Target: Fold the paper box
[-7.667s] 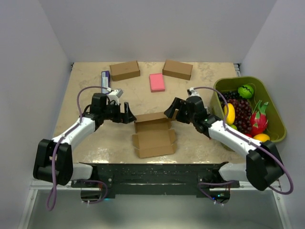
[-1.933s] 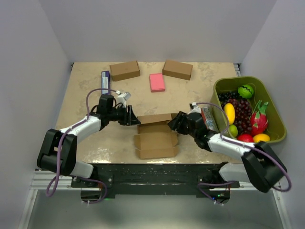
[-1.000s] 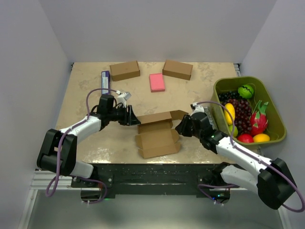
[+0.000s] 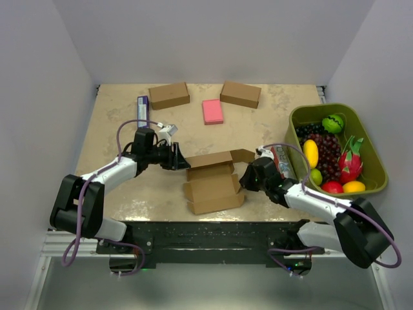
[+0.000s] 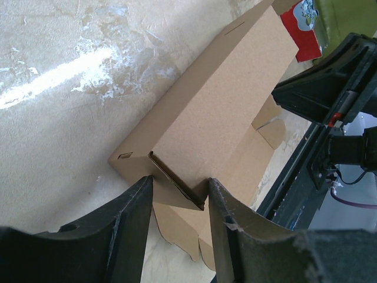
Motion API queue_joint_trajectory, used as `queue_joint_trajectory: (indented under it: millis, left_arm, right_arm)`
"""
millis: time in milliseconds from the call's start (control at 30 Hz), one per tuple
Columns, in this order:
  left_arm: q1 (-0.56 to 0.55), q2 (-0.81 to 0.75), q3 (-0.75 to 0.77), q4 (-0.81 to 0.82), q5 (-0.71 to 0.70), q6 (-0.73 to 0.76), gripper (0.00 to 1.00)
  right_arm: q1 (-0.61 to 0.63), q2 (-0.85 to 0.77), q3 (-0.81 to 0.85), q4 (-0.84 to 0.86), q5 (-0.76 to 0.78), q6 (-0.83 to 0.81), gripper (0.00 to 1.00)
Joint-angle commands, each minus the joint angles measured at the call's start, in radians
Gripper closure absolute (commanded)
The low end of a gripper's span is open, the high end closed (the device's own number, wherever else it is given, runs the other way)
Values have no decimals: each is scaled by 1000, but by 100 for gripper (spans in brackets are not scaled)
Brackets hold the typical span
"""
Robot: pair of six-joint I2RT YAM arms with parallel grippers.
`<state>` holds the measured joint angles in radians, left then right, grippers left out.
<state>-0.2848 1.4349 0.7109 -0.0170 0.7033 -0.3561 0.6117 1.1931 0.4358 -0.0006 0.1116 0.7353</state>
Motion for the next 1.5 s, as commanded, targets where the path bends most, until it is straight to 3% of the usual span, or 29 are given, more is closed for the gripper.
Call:
queue_joint_trajectory:
  millis: [0,333,700,1033,1300,1467]
  left_arm:
    - [-5,5,12,-37,-33,26,54]
    - [-7,12,12,-37,-30,26,54]
    - [-11,15,12,-37,-28,26,54]
    - [-13,1,13,-37,-31,26,54]
    - [-13,-36,15,-28,-27,28,54]
    - [-10,-71,9,2,-8,22,38]
  right_arm:
    - [8,-41,-5,109,-58,-36,77]
    - [52,51,-3,202,-132,-31,78]
    - [161,152,76,116,-18,-31,80]
    - [215,83,110,4,72,42,80]
    - [215,-27,156,-179,157,47,61]
    - [215,-64,146,-188,131,75,59]
